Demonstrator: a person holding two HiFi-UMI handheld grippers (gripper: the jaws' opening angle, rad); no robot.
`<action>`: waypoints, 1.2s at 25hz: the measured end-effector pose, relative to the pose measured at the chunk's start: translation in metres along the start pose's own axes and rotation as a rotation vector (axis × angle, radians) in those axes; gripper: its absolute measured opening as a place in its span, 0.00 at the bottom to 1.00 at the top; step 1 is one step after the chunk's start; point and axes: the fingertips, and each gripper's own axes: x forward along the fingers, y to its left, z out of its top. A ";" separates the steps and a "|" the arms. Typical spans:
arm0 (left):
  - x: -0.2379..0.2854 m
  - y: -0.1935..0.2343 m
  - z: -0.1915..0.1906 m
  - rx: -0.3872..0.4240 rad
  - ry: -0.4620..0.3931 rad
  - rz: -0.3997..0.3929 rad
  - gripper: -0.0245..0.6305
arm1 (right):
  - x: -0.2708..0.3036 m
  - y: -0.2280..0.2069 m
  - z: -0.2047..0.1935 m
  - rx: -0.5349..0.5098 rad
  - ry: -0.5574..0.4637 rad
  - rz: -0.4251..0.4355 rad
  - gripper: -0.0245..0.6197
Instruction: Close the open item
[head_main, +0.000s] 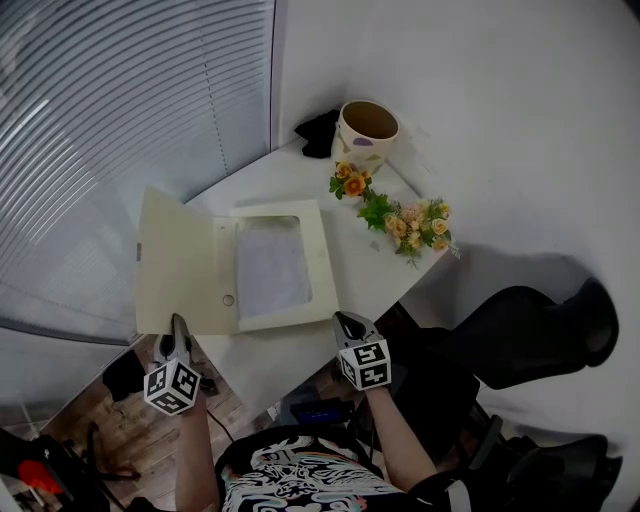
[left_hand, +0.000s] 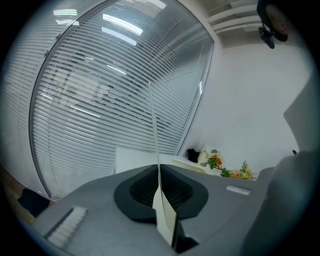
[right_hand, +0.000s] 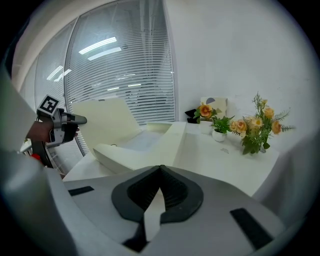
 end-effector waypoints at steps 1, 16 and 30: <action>0.000 -0.003 0.001 0.007 -0.002 -0.010 0.05 | 0.000 0.000 0.000 0.004 -0.003 0.001 0.04; -0.002 -0.041 0.009 0.076 -0.013 -0.105 0.04 | 0.000 0.001 0.000 0.003 -0.005 0.004 0.04; -0.002 -0.070 0.010 0.129 -0.018 -0.194 0.06 | 0.000 0.001 0.001 -0.001 -0.009 0.001 0.04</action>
